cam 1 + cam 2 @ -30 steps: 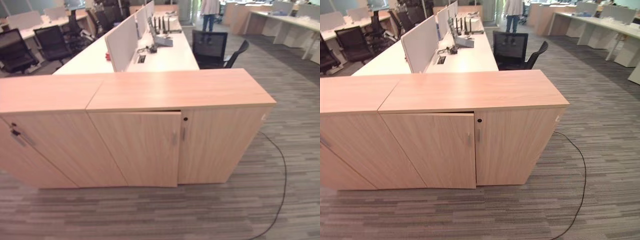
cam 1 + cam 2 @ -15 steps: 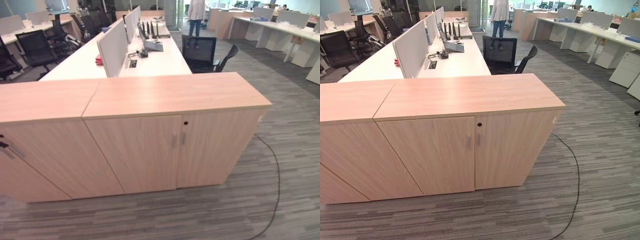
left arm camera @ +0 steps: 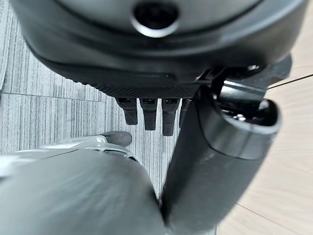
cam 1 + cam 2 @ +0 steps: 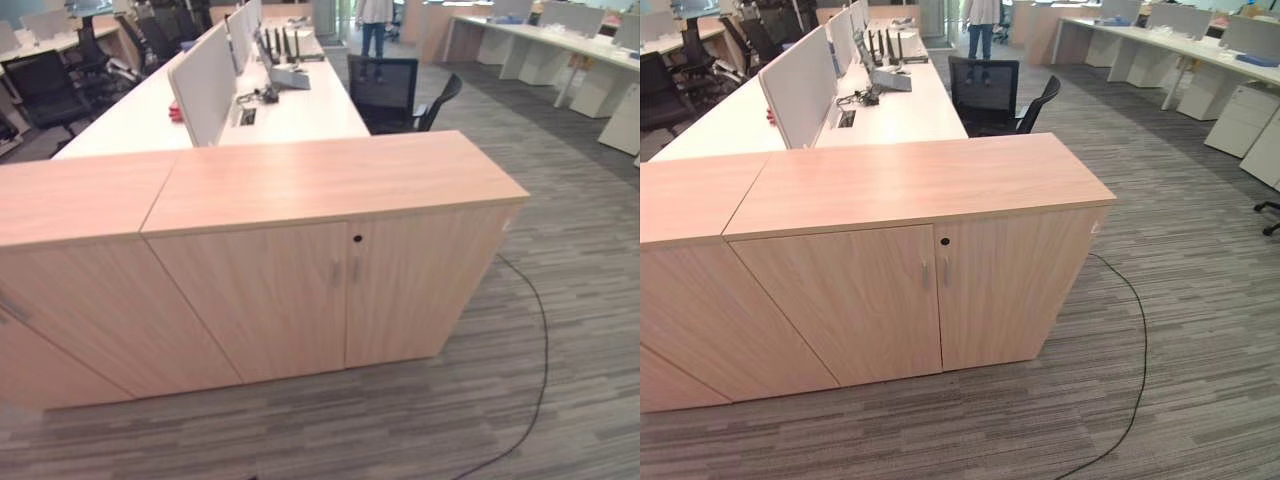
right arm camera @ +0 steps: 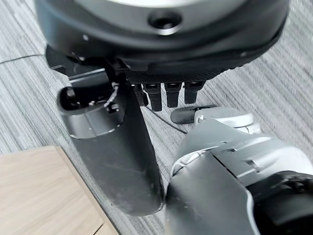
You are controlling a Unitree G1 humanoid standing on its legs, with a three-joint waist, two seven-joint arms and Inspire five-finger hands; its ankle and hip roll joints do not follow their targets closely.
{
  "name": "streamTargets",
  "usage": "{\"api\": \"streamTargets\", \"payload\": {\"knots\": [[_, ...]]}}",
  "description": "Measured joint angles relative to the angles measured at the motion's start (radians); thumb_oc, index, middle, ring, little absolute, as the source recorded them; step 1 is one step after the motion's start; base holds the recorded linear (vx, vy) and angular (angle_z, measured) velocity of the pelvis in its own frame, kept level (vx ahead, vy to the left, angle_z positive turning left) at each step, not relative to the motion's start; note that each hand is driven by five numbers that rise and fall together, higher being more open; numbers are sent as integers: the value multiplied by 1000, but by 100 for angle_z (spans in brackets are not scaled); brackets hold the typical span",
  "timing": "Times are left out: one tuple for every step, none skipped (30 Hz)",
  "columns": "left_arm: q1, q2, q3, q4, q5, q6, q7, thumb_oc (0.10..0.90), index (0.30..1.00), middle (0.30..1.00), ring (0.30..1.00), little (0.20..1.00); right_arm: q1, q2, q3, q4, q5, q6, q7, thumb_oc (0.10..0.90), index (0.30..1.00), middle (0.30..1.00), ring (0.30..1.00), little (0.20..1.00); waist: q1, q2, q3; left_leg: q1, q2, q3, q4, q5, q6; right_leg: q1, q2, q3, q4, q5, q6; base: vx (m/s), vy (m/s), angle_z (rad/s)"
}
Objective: Put the empty folder in the office cabinet
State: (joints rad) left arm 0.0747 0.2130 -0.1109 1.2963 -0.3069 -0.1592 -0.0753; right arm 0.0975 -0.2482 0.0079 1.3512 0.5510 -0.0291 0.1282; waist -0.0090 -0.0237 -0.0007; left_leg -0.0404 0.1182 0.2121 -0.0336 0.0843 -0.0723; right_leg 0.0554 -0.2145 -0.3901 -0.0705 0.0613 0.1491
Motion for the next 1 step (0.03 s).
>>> {"api": "streamTargets", "payload": {"knots": [[5,-1,8,-1,0,0,0,800,900,900,900,900,4,0,0,0,-1,0,-5,800,900,900,900,900,7,-1,0,10,4,0,-14,-5,-6,10,9,0,-16,4,-3,84,-7,-3]]}}
